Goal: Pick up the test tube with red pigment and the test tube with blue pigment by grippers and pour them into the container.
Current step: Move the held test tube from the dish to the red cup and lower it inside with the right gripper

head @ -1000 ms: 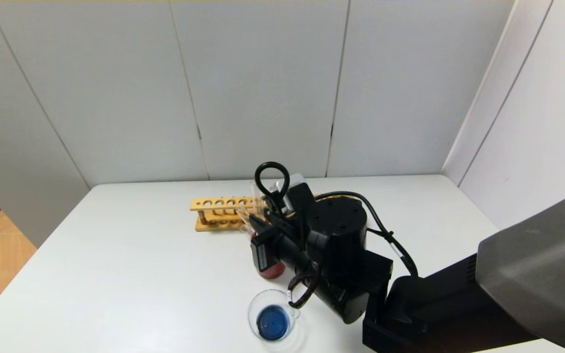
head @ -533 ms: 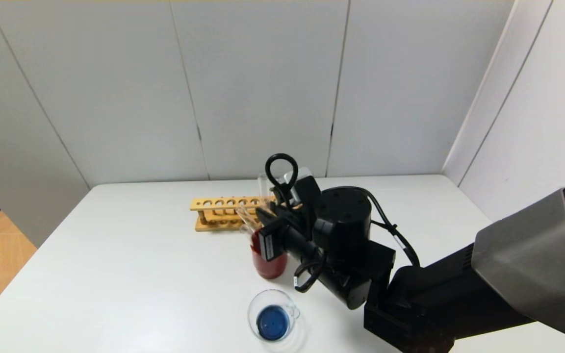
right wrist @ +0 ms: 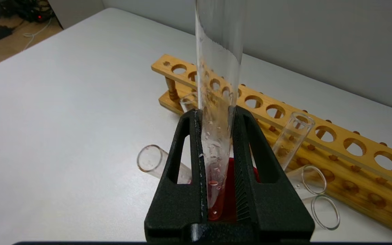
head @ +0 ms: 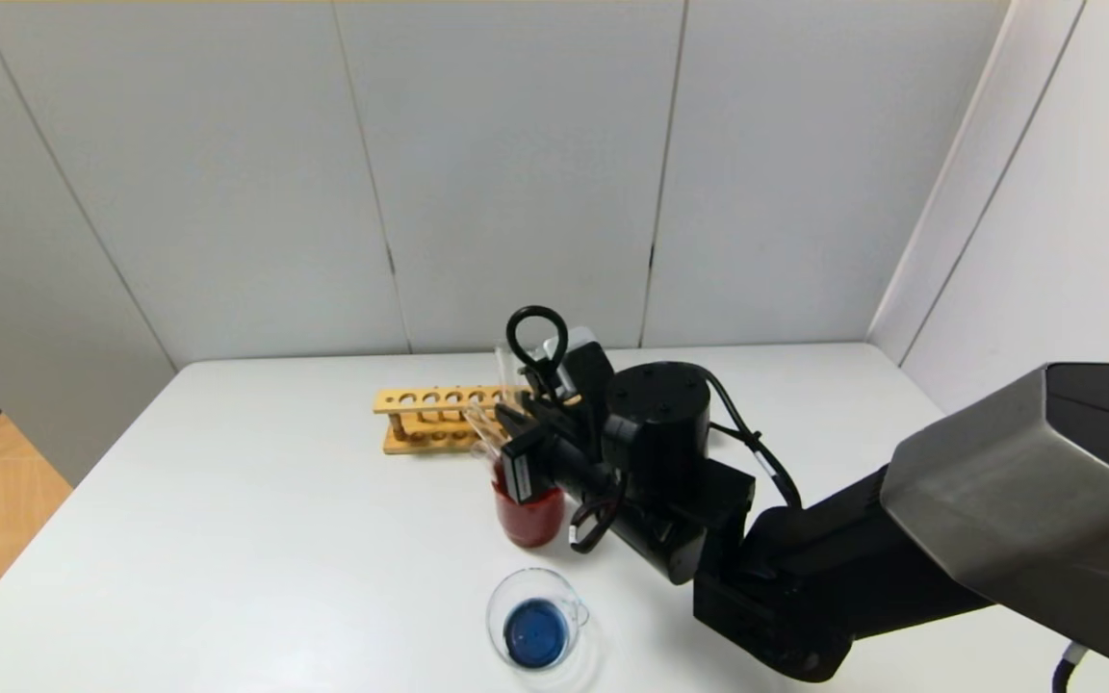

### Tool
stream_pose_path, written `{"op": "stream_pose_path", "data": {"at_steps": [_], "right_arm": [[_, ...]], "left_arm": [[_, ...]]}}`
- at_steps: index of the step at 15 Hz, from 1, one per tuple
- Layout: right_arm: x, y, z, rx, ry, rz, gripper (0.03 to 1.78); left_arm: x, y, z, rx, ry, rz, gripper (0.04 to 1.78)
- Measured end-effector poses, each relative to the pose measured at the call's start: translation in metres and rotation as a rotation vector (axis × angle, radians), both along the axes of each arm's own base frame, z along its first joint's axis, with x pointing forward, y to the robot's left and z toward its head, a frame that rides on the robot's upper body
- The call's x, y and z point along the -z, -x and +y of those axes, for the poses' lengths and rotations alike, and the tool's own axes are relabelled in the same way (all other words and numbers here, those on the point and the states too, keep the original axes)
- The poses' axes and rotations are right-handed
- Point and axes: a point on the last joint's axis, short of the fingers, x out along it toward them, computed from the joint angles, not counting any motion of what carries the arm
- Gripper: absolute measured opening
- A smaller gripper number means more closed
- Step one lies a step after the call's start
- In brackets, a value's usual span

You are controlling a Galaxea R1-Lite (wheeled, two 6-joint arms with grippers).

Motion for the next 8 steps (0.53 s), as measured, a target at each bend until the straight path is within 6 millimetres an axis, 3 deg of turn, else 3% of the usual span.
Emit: {"op": "stream_pose_path", "data": {"at_steps": [8], "right_arm": [[0.016,0.002,-0.004,-0.031,0.079,0.009,0.32]], "left_arm": [[0.0,0.0,0.0,0.0,0.0,0.0,1.75]]}}
